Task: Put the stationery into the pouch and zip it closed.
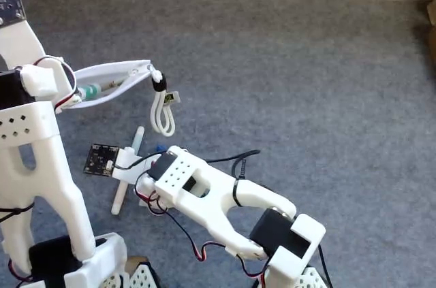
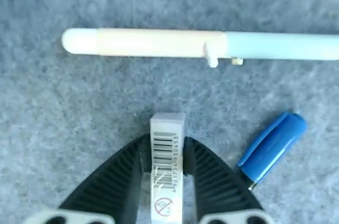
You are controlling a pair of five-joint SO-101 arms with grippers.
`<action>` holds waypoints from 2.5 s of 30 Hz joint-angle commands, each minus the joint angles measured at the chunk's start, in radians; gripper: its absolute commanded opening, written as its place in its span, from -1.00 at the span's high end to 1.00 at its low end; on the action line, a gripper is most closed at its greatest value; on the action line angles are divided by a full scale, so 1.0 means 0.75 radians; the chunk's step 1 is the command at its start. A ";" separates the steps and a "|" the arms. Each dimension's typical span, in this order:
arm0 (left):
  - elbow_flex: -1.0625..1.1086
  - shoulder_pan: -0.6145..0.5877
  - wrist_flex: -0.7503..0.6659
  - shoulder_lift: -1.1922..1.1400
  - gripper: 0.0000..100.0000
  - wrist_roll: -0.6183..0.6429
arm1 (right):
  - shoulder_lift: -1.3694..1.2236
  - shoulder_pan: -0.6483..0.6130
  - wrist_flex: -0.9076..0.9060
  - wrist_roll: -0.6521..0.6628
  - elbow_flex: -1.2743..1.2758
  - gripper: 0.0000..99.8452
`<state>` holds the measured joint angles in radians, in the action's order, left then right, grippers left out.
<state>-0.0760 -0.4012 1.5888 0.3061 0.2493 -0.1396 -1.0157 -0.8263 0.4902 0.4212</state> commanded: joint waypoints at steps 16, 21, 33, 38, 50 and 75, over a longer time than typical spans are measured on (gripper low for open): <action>-0.005 -0.017 -0.029 0.015 0.99 0.004 | 0.019 -0.032 -0.083 0.004 -0.028 0.90; -0.005 -0.017 -0.029 0.015 0.99 0.004 | -0.085 -0.040 -0.085 0.006 -0.038 0.90; -0.005 -0.017 -0.027 0.015 0.99 0.004 | 0.179 -0.030 -0.343 0.002 -0.083 0.99; -0.005 -0.015 -0.029 0.015 0.99 0.004 | 0.351 -0.030 -0.459 -0.006 -0.083 0.99; -0.013 0.073 -0.029 0.015 0.99 0.006 | 0.901 -0.028 -0.300 -0.241 0.134 0.99; 0.038 0.326 0.002 0.177 0.98 0.000 | 1.161 0.287 0.208 -0.806 0.322 0.99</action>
<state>-0.0453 -0.1757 1.5873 0.4104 0.2478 0.6843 -0.8209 -0.6989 -0.0652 0.6759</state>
